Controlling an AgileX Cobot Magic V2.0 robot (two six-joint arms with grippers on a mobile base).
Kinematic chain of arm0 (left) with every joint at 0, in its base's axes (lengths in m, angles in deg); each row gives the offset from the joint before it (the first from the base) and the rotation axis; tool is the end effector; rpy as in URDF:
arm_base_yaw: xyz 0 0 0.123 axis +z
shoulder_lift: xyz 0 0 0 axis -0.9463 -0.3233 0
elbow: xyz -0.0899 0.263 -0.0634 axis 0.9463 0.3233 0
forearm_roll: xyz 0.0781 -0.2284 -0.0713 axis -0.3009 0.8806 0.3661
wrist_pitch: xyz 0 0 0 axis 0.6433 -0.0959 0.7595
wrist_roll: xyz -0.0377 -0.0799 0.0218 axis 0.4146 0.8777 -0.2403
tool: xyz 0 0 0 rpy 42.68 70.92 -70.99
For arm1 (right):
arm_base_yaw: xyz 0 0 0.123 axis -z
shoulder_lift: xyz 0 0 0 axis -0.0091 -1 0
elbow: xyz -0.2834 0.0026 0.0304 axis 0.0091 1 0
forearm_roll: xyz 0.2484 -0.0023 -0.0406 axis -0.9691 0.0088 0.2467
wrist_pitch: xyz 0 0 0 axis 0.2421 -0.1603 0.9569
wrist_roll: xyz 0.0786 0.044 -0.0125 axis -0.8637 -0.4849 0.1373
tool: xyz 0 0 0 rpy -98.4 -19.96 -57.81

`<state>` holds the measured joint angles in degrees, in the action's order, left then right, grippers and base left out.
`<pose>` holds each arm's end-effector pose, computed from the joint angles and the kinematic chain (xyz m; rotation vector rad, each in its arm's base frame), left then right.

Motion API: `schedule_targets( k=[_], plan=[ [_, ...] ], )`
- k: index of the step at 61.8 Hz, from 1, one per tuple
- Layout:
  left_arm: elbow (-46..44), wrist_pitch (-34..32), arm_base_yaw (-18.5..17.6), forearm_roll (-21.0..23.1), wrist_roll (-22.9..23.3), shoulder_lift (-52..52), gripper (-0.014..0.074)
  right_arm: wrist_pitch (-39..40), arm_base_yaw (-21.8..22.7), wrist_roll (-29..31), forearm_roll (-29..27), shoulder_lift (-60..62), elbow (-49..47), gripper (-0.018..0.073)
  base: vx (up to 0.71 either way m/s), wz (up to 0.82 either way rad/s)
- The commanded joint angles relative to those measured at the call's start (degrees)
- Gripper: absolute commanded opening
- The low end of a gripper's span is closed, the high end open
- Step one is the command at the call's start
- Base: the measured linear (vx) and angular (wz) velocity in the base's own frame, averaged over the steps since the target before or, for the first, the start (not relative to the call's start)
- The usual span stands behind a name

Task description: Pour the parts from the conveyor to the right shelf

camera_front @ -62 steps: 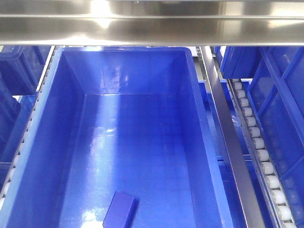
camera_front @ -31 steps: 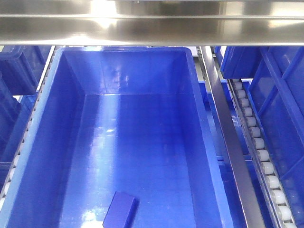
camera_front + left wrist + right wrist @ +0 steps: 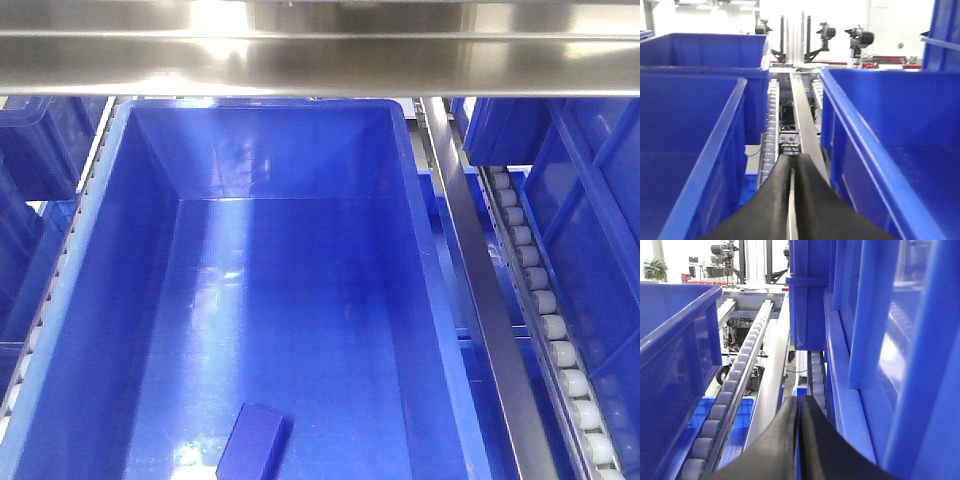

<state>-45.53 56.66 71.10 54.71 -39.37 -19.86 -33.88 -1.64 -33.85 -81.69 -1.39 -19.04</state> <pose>0.0563 0.0000 0.2035 0.0146 1.5102 0.0145 0.0574 0.0012 0.1959 -0.0230 1.5808 0.0093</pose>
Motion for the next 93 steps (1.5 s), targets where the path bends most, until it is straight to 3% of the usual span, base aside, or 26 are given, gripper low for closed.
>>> schedule_targets(
  k=[1, 93],
  plan=[
    [1.8, -3.8, 0.4, 0.0, 0.0, 0.9, -0.0006, 4.3, 0.2, 0.3, 0.2, -0.9, 0.9, -0.0009, 0.0, 0.0],
    [1.8, -3.0, 0.4, 0.0, -0.3, 0.9, -0.0006, 4.3, 0.2, 0.3, 0.2, -0.9, 0.9, -0.0009, 0.0, 0.0]
  ],
)
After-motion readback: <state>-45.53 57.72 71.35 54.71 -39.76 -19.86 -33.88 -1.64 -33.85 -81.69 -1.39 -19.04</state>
